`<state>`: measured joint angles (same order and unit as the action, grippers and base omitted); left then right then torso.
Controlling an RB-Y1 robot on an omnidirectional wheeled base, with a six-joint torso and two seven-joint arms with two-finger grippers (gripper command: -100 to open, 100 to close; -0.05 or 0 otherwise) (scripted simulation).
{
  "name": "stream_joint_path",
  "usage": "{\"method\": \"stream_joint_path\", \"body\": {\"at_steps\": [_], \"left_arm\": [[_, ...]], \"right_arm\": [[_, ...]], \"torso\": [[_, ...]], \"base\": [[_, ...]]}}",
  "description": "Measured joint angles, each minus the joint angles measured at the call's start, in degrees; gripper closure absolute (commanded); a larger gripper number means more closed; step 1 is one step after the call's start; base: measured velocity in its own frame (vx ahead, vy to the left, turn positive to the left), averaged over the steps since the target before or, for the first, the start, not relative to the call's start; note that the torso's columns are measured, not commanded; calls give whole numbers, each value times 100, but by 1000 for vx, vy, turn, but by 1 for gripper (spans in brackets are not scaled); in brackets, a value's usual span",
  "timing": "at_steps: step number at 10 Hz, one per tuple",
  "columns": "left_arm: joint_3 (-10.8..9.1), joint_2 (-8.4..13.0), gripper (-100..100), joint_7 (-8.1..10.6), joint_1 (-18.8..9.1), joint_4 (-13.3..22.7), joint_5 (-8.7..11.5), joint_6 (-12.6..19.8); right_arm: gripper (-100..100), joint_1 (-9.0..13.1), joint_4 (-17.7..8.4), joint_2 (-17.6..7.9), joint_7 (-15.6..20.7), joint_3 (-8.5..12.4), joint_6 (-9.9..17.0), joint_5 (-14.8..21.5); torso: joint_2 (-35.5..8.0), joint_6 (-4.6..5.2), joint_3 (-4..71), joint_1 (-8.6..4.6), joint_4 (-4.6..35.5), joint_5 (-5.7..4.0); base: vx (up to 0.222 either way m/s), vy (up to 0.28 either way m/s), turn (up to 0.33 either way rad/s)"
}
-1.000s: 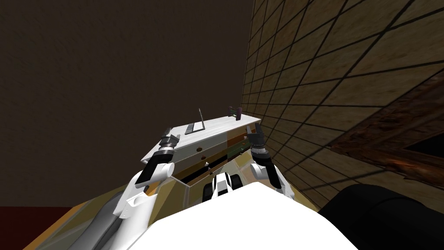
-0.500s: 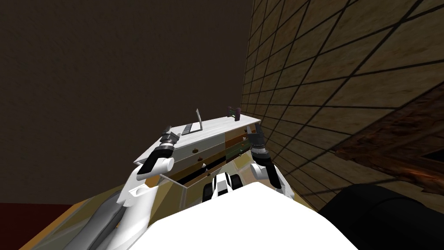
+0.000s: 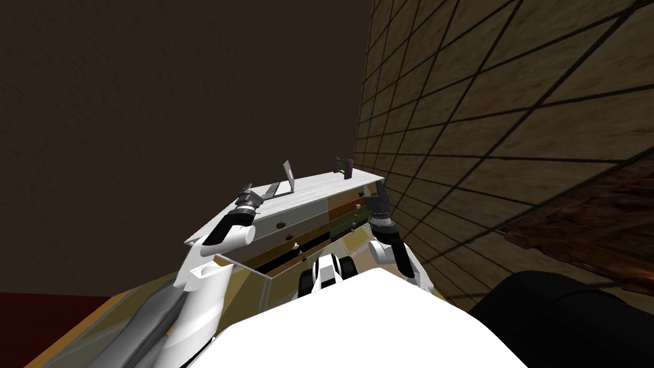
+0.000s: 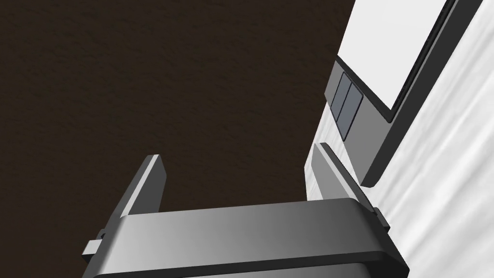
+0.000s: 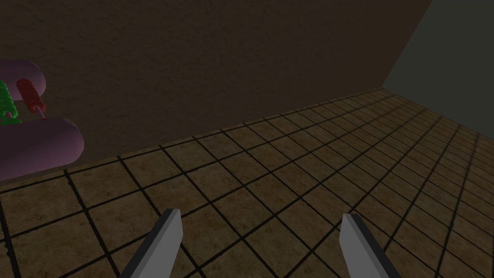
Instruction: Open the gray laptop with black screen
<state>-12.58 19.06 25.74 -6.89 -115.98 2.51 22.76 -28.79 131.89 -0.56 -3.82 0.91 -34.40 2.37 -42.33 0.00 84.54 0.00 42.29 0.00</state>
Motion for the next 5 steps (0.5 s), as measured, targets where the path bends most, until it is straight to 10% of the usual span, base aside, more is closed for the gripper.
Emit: {"method": "stream_joint_path", "body": {"at_steps": [5], "left_arm": [[-92, 231, -100, 524, -553, 207, 19, 739]], "right_arm": [[0, -1, 0, 0, 0, 0, 0, 0]], "torso": [[6, -1, 3, 1, -1, 1]], "base": [[49, -109, 48]]}}
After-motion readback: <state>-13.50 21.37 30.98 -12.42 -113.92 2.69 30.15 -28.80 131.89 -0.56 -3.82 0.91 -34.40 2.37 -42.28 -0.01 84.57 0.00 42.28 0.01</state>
